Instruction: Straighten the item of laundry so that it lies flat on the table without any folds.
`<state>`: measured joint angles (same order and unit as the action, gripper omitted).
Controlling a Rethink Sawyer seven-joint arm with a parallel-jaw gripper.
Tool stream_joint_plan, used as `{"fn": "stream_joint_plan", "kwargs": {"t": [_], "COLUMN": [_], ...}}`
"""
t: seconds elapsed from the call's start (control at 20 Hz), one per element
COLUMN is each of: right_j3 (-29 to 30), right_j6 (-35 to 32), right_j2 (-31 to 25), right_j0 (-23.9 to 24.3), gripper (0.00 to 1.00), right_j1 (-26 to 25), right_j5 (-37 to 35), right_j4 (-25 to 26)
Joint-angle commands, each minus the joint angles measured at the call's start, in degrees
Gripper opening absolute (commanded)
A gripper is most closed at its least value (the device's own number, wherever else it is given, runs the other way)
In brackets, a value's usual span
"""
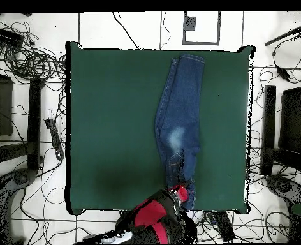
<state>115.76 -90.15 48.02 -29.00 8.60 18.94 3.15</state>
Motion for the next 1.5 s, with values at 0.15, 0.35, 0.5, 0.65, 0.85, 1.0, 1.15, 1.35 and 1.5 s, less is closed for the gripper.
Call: {"fn": "stream_joint_plan", "kwargs": {"t": [0.15,0.35,0.5,0.65,0.85,1.0,1.15,1.35,1.5], "right_j3": [-1.5,-0.9,0.0,-0.1,0.7,2.5,3.6,4.6,4.8], "right_j6": [-12.0,-12.8,-14.6,-15.0,-17.1,-18.7,-18.2,-16.5,-15.7], "right_j2": [1.4,-1.2,-8.8,-12.6,-19.6,-22.4,-23.6,-24.4,-24.5], "right_j0": [-6.3,-3.9,5.3,10.2,18.7,22.2,23.5,24.3,24.7], "gripper": [0.00,0.00,0.00,0.00,0.00,0.00,1.00,1.00,1.00], "right_j1": [-4.4,-2.3,3.3,4.7,7.6,8.7,9.0,9.1,9.4], "right_j5": [1.9,3.5,6.5,9.0,14.1,15.0,16.1,17.0,18.4], "right_j4": [-11.3,-9.9,-3.2,0.6,6.8,6.7,6.2,5.2,5.0]}}
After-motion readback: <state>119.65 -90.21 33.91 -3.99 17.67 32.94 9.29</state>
